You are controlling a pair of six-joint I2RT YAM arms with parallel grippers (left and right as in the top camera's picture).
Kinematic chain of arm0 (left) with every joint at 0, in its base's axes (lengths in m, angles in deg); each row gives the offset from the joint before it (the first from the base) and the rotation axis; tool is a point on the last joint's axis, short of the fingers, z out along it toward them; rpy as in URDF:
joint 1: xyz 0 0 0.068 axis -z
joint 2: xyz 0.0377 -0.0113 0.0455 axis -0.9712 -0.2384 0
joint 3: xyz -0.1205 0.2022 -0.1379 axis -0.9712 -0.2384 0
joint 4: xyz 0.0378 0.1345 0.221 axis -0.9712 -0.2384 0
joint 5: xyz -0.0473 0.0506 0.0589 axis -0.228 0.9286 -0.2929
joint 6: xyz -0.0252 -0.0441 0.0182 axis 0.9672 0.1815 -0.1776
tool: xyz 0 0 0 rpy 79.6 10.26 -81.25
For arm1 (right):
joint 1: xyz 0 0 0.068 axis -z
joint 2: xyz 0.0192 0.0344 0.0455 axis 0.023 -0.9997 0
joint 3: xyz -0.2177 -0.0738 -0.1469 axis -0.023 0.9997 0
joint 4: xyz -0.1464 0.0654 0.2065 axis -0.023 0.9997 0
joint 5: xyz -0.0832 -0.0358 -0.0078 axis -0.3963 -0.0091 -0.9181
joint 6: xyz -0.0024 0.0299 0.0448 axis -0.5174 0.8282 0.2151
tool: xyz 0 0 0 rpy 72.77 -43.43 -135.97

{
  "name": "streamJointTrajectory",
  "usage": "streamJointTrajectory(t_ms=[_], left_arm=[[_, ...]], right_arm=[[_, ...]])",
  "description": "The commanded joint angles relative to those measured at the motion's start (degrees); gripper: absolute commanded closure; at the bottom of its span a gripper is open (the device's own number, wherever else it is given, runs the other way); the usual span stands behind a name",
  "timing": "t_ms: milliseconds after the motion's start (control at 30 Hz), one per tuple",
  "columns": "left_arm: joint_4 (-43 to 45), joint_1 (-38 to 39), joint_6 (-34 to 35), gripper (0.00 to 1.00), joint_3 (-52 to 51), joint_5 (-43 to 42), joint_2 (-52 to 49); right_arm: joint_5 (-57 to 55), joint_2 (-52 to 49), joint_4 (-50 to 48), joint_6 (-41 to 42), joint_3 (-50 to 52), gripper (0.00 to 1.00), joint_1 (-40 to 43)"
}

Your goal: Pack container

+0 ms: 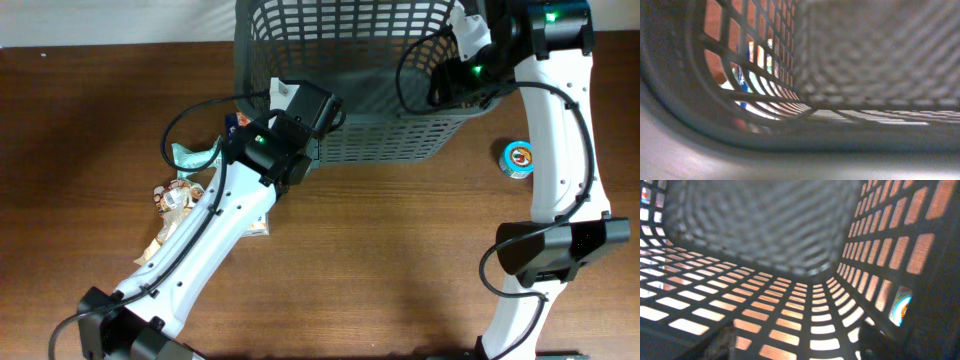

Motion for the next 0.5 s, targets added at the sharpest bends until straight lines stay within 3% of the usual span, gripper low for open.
streamJointTrajectory(t_ms=[0, 100, 267, 300, 467], left_arm=[[0.1, -0.5, -0.6, 0.24, 1.1, 0.9, -0.2], [0.1, -0.5, -1.4, 0.14, 1.1, 0.6, -0.2], [0.1, -0.5, -1.4, 0.13, 1.1, 0.6, -0.2], [0.1, -0.5, -1.4, 0.07, 1.1, 0.6, -0.2], [0.1, -0.5, -1.4, 0.0, 1.1, 0.6, 0.0]], right_arm=[[-0.4, 0.2, 0.1, 0.4, 0.3, 0.25, -0.1], [-0.2, 0.3, -0.1, 0.3, 0.2, 0.19, -0.2], [2.4, 1.0, -1.3, -0.6, 0.2, 0.18, -1.2], [2.6, 1.2, -1.5, -0.5, 0.1, 0.18, -1.5], [3.8, 1.3, -1.4, -0.5, -3.7, 0.14, -3.4]])
